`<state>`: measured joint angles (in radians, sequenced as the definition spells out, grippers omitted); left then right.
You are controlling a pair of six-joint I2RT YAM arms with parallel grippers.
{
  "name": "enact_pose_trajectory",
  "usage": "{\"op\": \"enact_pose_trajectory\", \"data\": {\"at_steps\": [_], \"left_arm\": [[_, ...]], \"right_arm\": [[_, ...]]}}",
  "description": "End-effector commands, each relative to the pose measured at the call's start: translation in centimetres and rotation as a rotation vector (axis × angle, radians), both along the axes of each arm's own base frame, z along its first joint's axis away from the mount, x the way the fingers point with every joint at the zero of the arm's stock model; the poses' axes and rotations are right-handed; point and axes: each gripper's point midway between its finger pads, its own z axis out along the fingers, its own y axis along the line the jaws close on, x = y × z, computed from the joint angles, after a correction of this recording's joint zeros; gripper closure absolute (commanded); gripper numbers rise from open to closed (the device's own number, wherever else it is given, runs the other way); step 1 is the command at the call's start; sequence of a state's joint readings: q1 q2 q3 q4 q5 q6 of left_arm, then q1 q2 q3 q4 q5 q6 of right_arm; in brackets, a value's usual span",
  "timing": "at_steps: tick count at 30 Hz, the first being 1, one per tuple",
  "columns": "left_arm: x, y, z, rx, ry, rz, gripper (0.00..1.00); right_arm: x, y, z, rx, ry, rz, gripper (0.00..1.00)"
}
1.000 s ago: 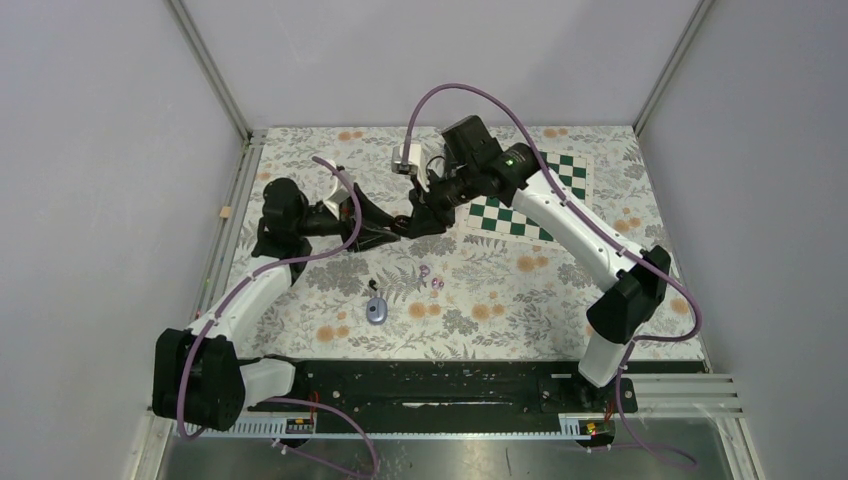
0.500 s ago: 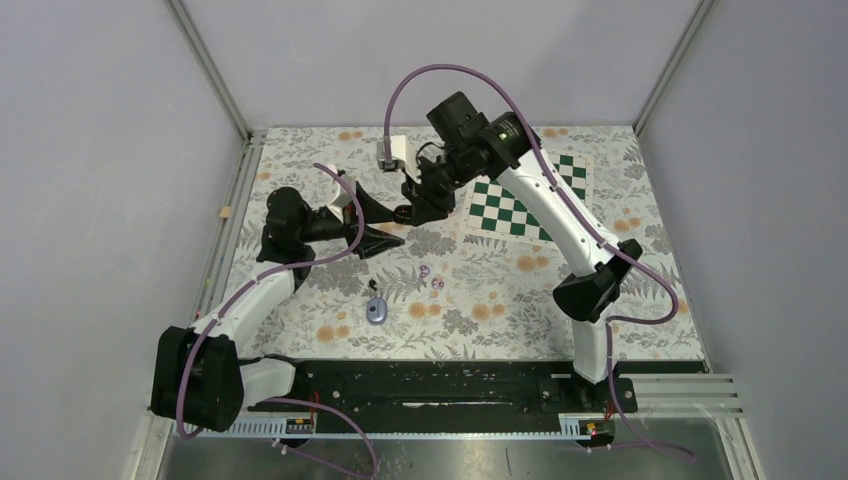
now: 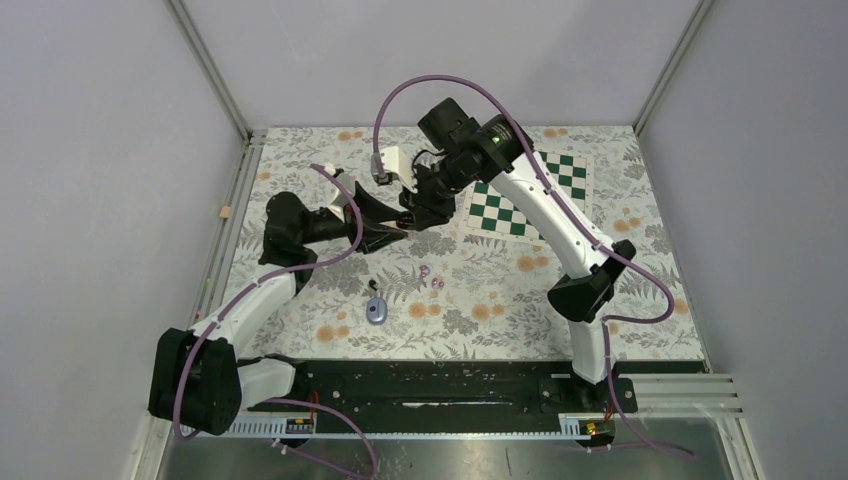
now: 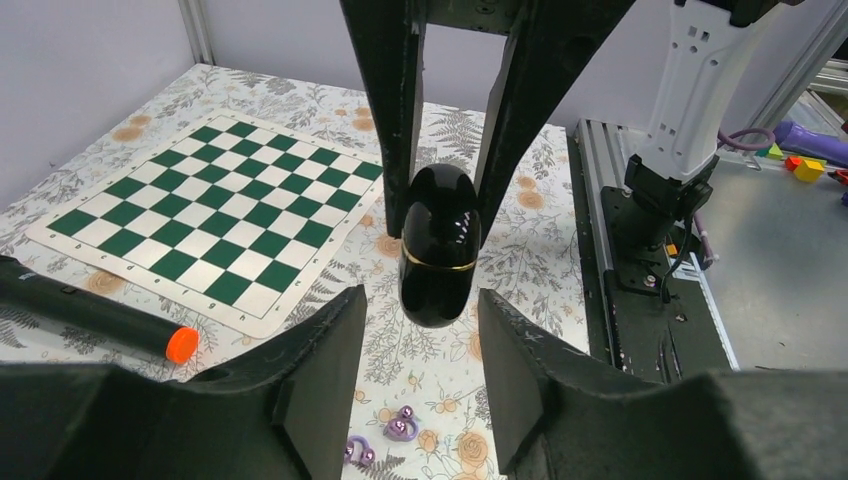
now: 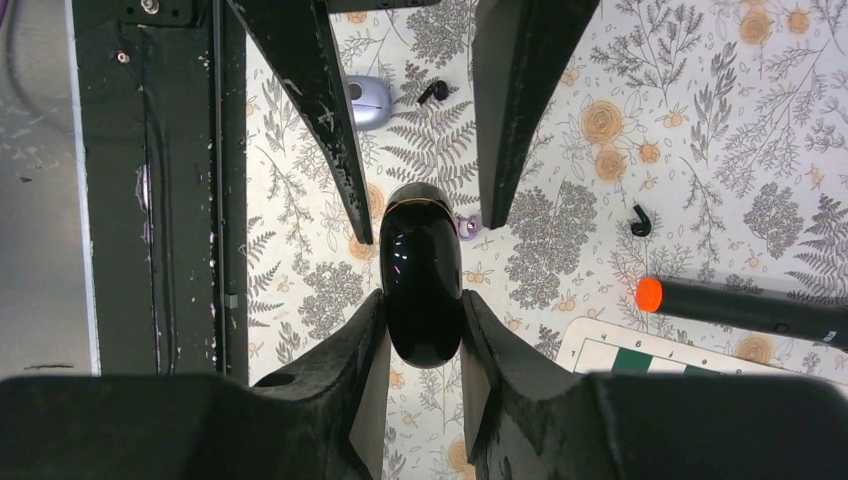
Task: Insert the wireless bluetooth earbuds into the charging case
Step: Pass from the right arm to the left
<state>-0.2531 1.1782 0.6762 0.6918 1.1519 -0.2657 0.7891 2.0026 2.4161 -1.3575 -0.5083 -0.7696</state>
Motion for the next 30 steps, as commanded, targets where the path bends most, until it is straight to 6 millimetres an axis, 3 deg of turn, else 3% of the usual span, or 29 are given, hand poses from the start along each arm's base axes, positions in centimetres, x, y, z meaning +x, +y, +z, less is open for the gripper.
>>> {"op": "enact_pose_trajectory", "data": {"at_steps": [1,11,19,30], "left_arm": [[-0.1,-0.2,1.3,-0.028,-0.076,0.005,0.56],[-0.2,-0.6,1.3,-0.035,-0.063,-0.011,0.66],[0.1,-0.7,0.6,-0.030,-0.043,0.006,0.57],[0.2,-0.9,0.0,-0.021,-0.036,0.007,0.62]], "right_arm": [[0.2,0.5,0.5,0.000,-0.017,-0.028,1.00],[0.7,1.1,0.4,0.001,-0.018,-0.077,1.00],[1.0,1.1,0.9,0.014,-0.029,-0.102,1.00],[0.8,1.1,1.2,0.022,-0.021,-0.114,1.00]]}}
